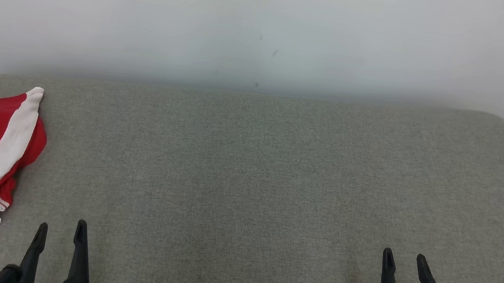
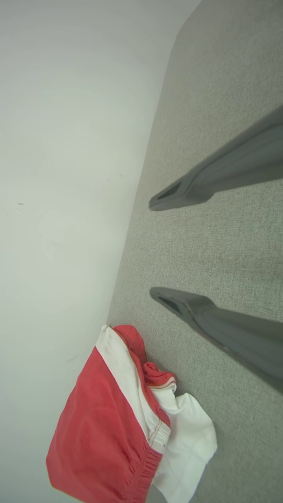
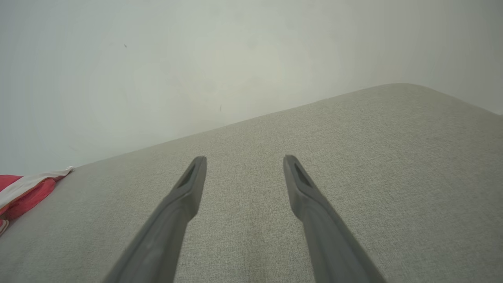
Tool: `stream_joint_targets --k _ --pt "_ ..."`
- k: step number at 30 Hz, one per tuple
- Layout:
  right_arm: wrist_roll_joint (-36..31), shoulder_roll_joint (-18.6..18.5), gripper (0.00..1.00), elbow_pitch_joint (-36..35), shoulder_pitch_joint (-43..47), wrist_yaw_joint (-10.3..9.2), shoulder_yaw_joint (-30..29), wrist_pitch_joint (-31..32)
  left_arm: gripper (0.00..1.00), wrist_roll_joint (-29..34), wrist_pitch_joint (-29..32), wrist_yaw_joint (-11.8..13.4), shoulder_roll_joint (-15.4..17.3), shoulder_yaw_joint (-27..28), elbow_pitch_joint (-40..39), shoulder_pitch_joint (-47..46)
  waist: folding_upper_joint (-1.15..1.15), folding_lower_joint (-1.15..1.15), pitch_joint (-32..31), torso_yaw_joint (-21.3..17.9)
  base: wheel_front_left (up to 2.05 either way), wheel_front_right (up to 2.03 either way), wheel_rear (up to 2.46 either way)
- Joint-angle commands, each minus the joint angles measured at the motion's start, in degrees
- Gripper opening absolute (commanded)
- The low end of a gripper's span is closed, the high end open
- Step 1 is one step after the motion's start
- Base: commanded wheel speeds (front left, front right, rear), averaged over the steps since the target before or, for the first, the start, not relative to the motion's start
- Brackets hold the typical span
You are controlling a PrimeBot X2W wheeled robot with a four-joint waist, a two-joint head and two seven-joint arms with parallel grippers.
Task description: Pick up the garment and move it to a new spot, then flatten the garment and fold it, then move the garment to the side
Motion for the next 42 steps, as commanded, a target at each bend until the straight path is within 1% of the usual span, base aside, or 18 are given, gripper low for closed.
stream_joint_targets --k 1,10,20,29,34,42 --pt "-1.36 -0.23 1.0 -0.35 0.19 -0.09 0.25 -0.63 1.0 1.77 -0.58 -0.24 -0.08 0.09 -0.79 0.45 0.0 0.0 0.0 -0.05 0.0 0.0 0.0" --pt "-6.39 -0.23 1.0 -0.29 0.36 -0.1 0.62 -1.94 1.0 8.54 -1.64 -0.68 -0.07 -0.98 -1.93 1.21 0.0 0.0 -0.15 -0.33 0.0 0.0 0.0" --pt "-10.95 -0.24 1.0 -0.24 0.8 -0.11 0.58 -3.17 1.0 12.28 -2.57 -0.11 -0.06 -0.22 -2.35 2.14 0.0 0.0 -0.19 -0.39 0.0 0.0 0.0" --pt "-14.56 -0.24 1.0 -0.33 0.92 -0.11 0.98 -4.24 1.0 15.7 -3.38 -0.13 -0.05 0.38 -2.71 2.73 0.0 0.0 -0.17 -0.59 0.0 0.0 0.0" --pt "-16.06 -0.24 1.0 -0.26 1.02 -0.12 1.17 -4.66 1.0 17.09 -3.74 -0.15 -0.05 0.76 -2.9 3.01 0.0 0.0 -0.18 -0.69 0.0 0.0 0.0" --pt "-14.78 -0.24 1.0 -0.02 1.05 -0.12 0.38 -4.63 1.0 16.51 -3.65 -0.45 -0.06 1.78 -2.6 3.31 0.0 0.0 -0.26 -0.65 0.0 0.0 0.0"
